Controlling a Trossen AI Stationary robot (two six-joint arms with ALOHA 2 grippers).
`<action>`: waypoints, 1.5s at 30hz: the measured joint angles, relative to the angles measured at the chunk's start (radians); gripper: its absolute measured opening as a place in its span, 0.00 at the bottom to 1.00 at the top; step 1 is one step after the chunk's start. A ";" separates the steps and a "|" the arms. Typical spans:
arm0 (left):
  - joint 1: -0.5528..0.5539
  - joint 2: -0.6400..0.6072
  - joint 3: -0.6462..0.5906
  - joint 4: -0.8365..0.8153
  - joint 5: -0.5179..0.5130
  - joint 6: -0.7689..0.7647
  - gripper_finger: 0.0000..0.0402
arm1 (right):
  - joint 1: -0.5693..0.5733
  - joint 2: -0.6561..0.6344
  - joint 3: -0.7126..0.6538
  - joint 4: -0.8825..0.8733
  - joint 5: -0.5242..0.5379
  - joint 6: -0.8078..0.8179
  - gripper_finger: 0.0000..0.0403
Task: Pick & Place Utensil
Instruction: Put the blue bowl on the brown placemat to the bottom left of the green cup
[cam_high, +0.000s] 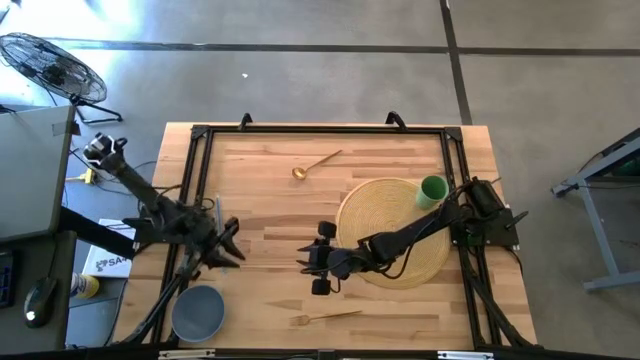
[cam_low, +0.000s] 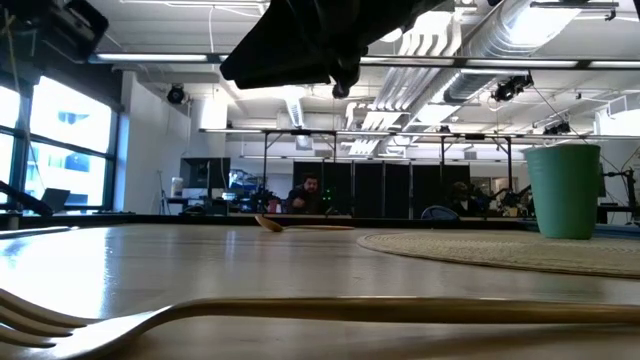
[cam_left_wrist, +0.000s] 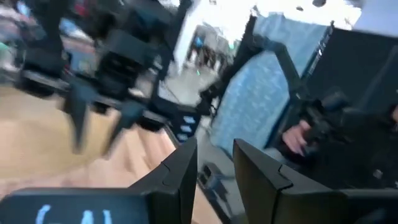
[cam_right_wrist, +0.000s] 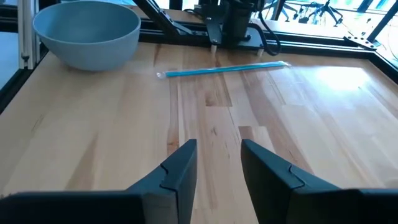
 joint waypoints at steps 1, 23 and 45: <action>-0.023 0.044 0.027 -0.006 -0.012 -0.011 0.25 | 0.000 0.000 0.000 0.000 0.000 0.000 0.29; -0.197 0.737 0.903 -1.007 0.035 -0.794 0.25 | 0.088 -0.049 -0.001 -0.128 0.063 0.029 0.29; -0.198 0.886 0.928 -1.262 0.314 -1.326 0.25 | 0.145 -0.049 -0.001 -0.171 0.087 0.135 0.29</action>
